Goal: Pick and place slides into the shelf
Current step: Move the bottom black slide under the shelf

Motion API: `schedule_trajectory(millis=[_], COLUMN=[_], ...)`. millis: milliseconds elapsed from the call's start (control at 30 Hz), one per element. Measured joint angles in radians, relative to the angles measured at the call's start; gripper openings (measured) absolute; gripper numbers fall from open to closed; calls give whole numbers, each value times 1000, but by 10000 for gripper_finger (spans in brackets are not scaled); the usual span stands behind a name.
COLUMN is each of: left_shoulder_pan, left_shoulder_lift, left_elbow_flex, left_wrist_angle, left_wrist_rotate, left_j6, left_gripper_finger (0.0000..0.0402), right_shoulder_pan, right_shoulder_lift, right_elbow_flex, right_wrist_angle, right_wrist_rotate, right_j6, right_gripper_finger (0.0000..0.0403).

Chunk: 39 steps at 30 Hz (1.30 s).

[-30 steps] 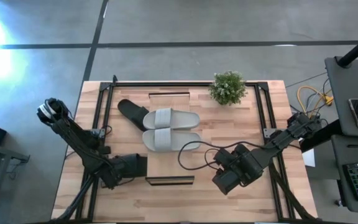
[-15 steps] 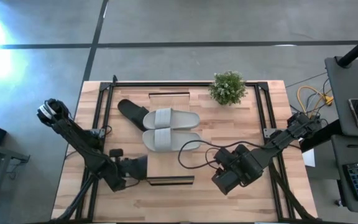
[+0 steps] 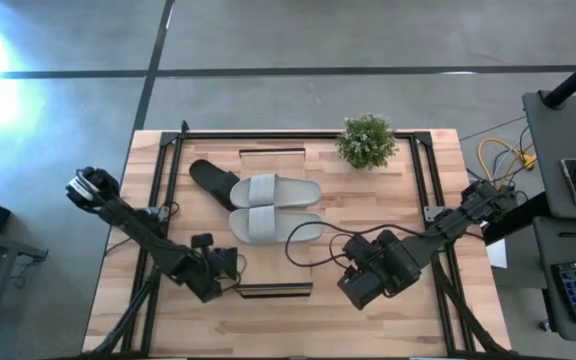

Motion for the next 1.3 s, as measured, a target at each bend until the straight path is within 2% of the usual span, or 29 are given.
schedule_trajectory(millis=[100,233,467,700,900,1000,1100,1233,1300], left_shoulder_pan=[6,1,-25,19,111,194,282,355,358], left_shoulder_lift=[0,-54,-288,-554,-784,-869,-907,-901,-868], left_elbow_flex=[5,8,8,9,25,20,8,-22,-39], left_wrist_angle=[25,-46,-195,-258,-301,-387,-451,-480,-483], left_wrist_rotate=[36,101,92,-14,-163,-186,-132,86,152], left_j6=[18,9,-180,-499,-484,-483,-478,-447,-438], left_gripper_finger=[0,0,0,0,0,0,0,0,0], right_shoulder_pan=[0,0,1,0,0,0,0,0,0], right_shoulder_lift=[0,0,0,0,0,0,0,0,0], right_elbow_flex=[0,0,0,0,0,0,0,0,-4], right_wrist_angle=[1,1,0,-1,-2,-1,3,31,60], right_wrist_rotate=[-1,-3,-3,-2,-2,-3,-17,-40,-41], right_j6=[0,5,10,-23,-35,-35,-29,16,53], right_gripper_finger=[228,228,228,228,228,228,228,228,228])
